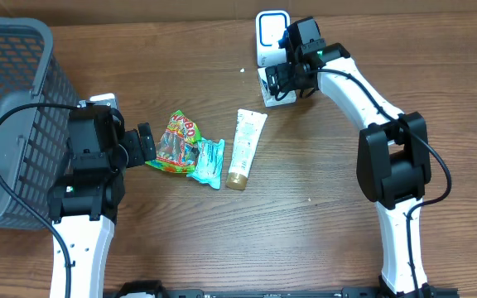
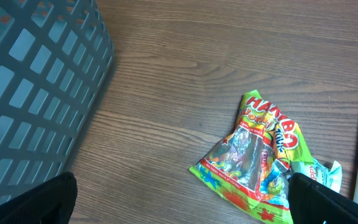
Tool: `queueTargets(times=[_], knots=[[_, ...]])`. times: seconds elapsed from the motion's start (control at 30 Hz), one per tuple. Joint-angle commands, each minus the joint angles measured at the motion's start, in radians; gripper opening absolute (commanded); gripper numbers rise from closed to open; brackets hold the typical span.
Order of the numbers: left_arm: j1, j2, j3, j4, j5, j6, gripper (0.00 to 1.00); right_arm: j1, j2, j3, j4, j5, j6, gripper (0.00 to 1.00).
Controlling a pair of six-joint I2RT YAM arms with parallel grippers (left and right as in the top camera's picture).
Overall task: Scan the item barcode
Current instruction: 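Hold the box's barcode side in front of the scanner window, then move the box right and release it on the table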
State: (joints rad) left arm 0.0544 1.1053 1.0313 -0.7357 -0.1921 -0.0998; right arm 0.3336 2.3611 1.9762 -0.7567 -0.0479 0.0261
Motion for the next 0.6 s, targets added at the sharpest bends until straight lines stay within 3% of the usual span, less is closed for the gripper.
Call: queueTargets(times=[0.0,0.3,0.57], knots=[[0.004,-0.006,0.003,0.002,-0.009,0.014,1.0,0.0,0.038,0.007,0.02,-0.03,-0.009,1.0],[0.004,-0.006,0.003,0.002,-0.009,0.014,1.0,0.018,0.087,0.007,0.034,-0.066,-0.008,0.98],[0.004,-0.006,0.003,0.002,-0.009,0.014,0.99,0.019,0.097,0.008,0.015,-0.065,0.0,0.6]])
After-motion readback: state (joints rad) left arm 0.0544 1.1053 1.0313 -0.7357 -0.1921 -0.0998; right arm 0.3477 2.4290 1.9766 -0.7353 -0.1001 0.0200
